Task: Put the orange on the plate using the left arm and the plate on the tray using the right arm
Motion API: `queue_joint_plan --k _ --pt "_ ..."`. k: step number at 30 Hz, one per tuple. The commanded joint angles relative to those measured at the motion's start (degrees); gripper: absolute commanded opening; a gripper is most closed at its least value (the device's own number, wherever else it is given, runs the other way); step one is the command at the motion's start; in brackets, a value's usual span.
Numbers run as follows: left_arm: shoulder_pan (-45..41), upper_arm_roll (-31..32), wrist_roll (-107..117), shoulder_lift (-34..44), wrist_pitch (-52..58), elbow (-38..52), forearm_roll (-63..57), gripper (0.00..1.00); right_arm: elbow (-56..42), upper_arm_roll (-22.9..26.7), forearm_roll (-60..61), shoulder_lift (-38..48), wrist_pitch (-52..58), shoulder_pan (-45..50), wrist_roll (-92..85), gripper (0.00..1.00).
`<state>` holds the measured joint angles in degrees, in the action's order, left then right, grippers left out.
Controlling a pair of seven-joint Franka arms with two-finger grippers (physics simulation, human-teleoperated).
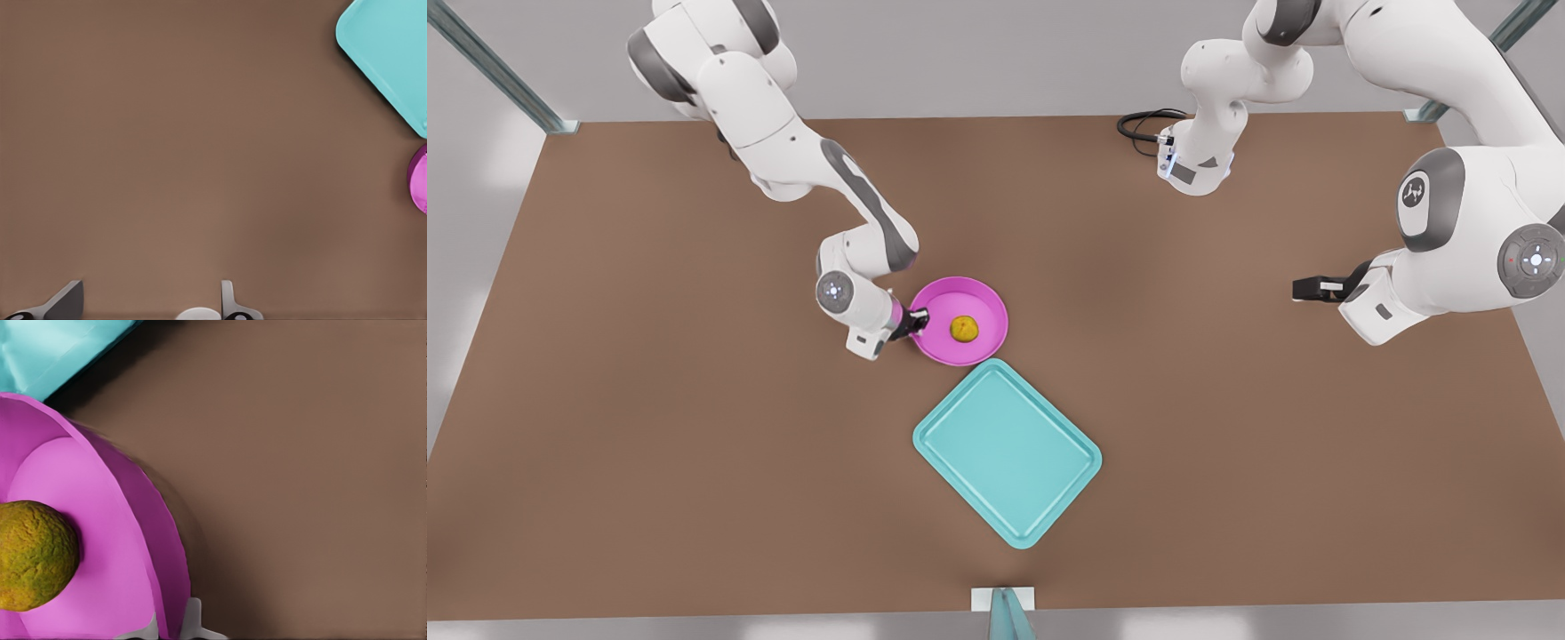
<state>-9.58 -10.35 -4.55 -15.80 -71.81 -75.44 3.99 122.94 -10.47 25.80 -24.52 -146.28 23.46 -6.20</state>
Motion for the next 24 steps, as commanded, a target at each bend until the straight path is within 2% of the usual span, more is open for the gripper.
queue_joint_plan --k 1,7,11,15,19,24 --pt "0.0 -0.02 -0.99 0.07 0.45 0.03 -0.03 1.0 -0.07 -0.16 -0.4 1.58 3.81 0.0 1.02 0.21" --pt "0.0 -0.02 -0.99 -0.02 0.8 0.03 -0.03 1.0 -1.21 -2.89 -0.31 5.8 4.6 -0.7 1.54 0.21" --pt "0.0 -0.02 -0.99 -0.02 0.8 0.03 0.06 1.0 -8.86 -2.71 1.8 4.92 4.6 -3.42 1.63 0.21" --pt "0.0 -0.02 -0.99 -0.02 0.8 0.03 0.06 1.0 -22.56 0.1 1.98 -2.55 6.1 -4.57 1.63 0.21" --pt "0.0 -0.02 -0.99 0.07 0.8 0.03 0.06 1.0 -36.72 0.37 3.73 -13.36 5.83 -4.39 2.25 0.21" --pt "0.0 -0.02 -0.99 0.16 1.32 0.03 0.06 1.0 -46.83 0.37 4.0 -23.56 4.95 -3.95 3.39 0.21"
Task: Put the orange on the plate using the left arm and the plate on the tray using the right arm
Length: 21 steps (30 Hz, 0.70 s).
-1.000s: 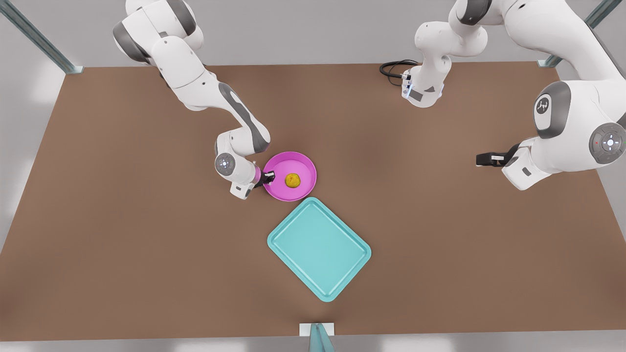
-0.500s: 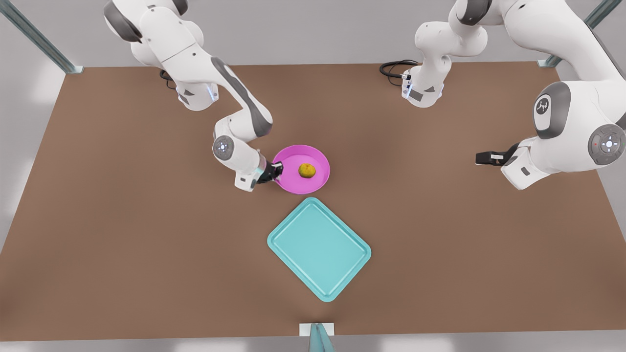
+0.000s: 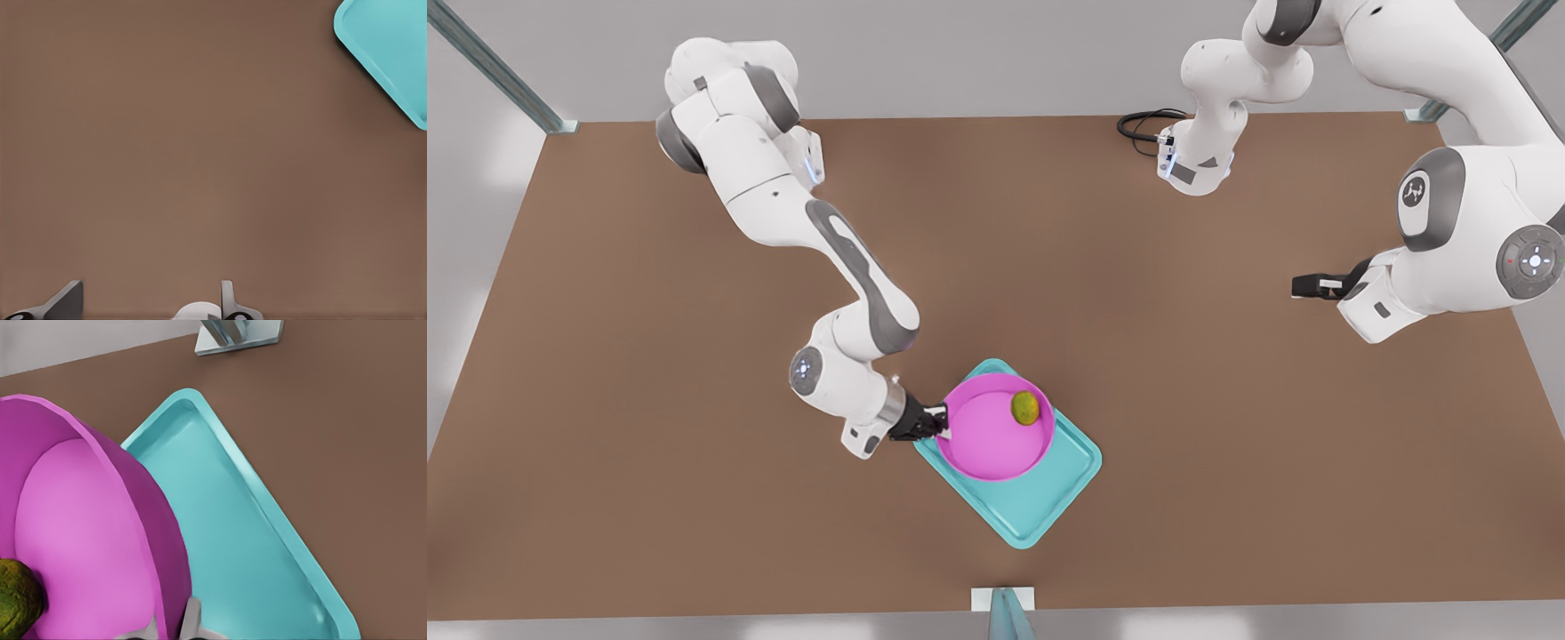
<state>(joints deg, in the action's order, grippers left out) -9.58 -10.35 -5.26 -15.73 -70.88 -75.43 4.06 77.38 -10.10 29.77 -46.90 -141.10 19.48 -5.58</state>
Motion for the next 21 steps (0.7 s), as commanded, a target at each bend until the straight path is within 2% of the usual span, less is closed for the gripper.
queue_joint_plan --k 1,6,7,8,13,15,16,17,18,19,21 --pt "0.0 -0.02 -0.28 0.09 0.3 0.02 -0.02 1.0 -1.71 -0.01 0.02 -2.23 -0.32 0.03 2.77 0.21" --pt "0.0 -0.02 -0.28 0.09 0.39 0.02 -0.02 1.0 -2.41 -0.01 0.11 -4.08 -0.32 0.47 2.77 0.21" --pt "0.0 -0.02 -0.28 0.09 0.3 0.02 -0.02 1.0 -2.41 -0.01 0.11 -4.08 -0.32 0.82 2.68 0.83" --pt "0.0 -0.02 -0.28 0.09 0.3 0.02 -0.02 1.0 -2.32 -0.01 0.2 -4.08 -0.84 0.91 2.59 1.0" --pt "0.0 0.07 -0.28 0.09 0.39 0.02 -0.02 1.0 -2.32 -0.1 0.28 -3.55 -1.11 0.91 2.59 1.0" --pt "0.0 0.07 -0.28 0.0 0.3 0.02 -0.02 1.0 -1.71 0.43 0.2 -0.22 0.29 0.73 2.41 1.0" --pt "0.0 0.07 -0.28 0.0 0.31 0.02 -0.02 1.0 -0.39 6.21 -0.24 4.69 13.32 0.64 2.06 1.0" --pt "0.0 0.07 -0.28 0.0 0.39 0.02 -0.02 1.0 0.31 12.54 -0.77 9.79 36.43 0.03 1.37 1.0" --pt "0.0 0.07 -0.28 0.09 0.74 0.02 -0.02 1.0 3.47 16.77 -10.48 16.28 51.86 -4.87 -0.04 1.0" --pt "0.0 0.07 -0.28 0.09 0.74 0.02 -0.02 1.0 4.27 16.86 -19.99 26.22 55.83 -11.21 -2.33 1.0" --pt "0.0 0.07 -0.28 0.09 1.01 0.02 -0.02 1.0 4.62 16.95 -29.59 36.77 61.11 -14.03 -2.16 1.0"
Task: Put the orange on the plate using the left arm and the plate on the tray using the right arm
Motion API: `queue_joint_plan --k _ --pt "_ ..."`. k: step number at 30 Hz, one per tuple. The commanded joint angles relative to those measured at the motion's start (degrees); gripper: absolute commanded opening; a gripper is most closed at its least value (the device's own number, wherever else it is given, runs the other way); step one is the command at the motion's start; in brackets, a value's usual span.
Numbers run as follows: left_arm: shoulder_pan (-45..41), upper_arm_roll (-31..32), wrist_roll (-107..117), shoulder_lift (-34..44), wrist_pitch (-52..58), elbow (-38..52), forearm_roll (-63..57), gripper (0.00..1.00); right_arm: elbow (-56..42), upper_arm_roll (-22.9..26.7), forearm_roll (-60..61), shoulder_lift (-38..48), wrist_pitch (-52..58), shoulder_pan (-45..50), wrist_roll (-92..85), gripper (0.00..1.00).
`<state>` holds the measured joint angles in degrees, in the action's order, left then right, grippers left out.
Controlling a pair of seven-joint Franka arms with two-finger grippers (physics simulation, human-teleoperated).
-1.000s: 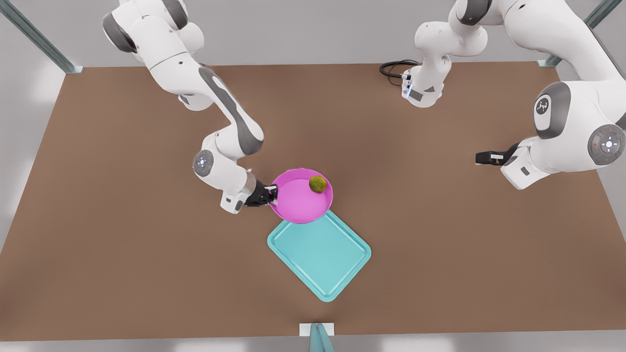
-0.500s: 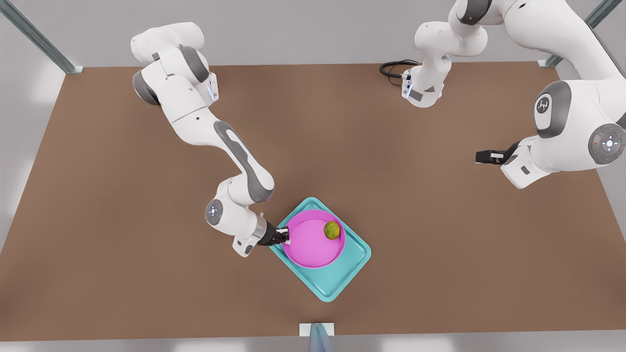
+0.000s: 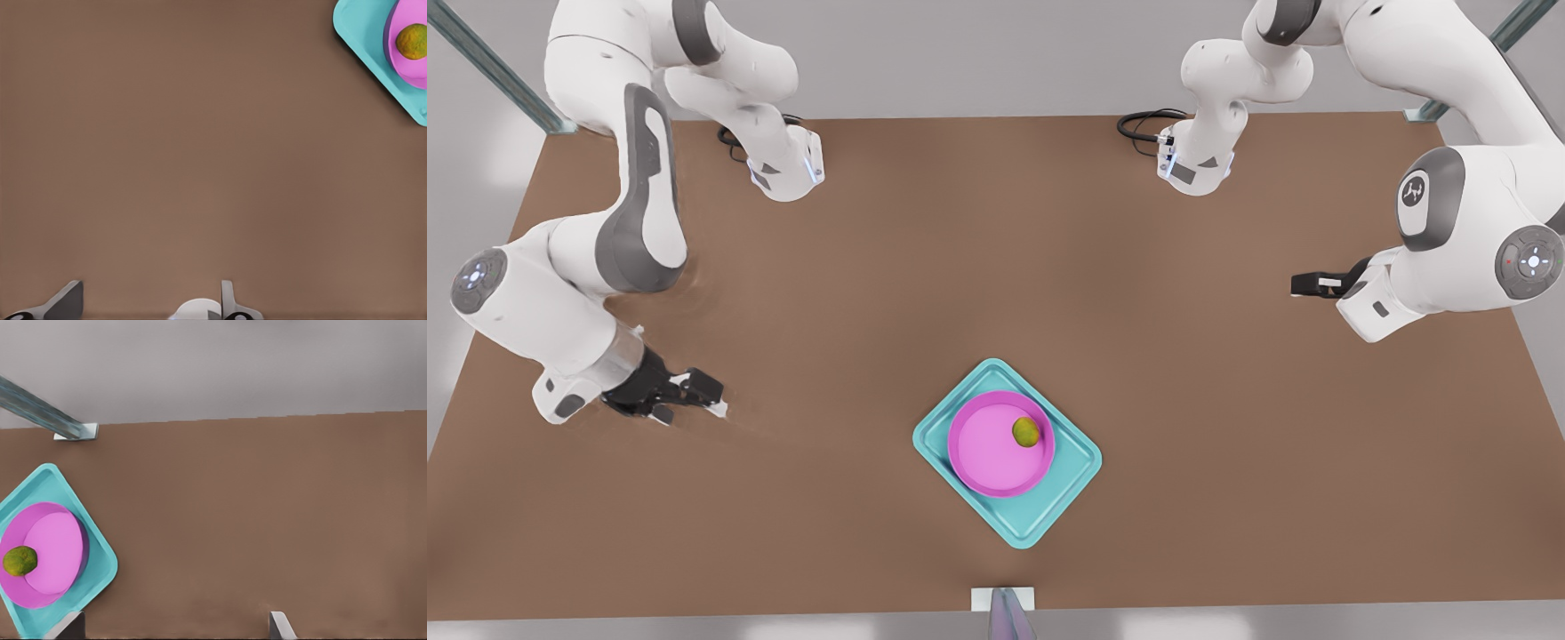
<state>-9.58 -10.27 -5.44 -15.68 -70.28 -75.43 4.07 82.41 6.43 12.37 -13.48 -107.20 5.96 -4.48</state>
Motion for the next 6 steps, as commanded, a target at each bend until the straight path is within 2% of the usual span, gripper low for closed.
queue_joint_plan --k 1,6 --pt "0.0 -0.02 -0.1 0.13 0.58 0.02 -0.02 1.0 3.01 0.43 -12.54 8.02 28.28 -1.74 -3.34 1.0" --pt "0.0 -0.02 -0.1 -0.05 0.49 0.02 -0.02 1.0 4.69 0.34 -12.8 10.14 29.16 -2.09 -3.26 1.0"
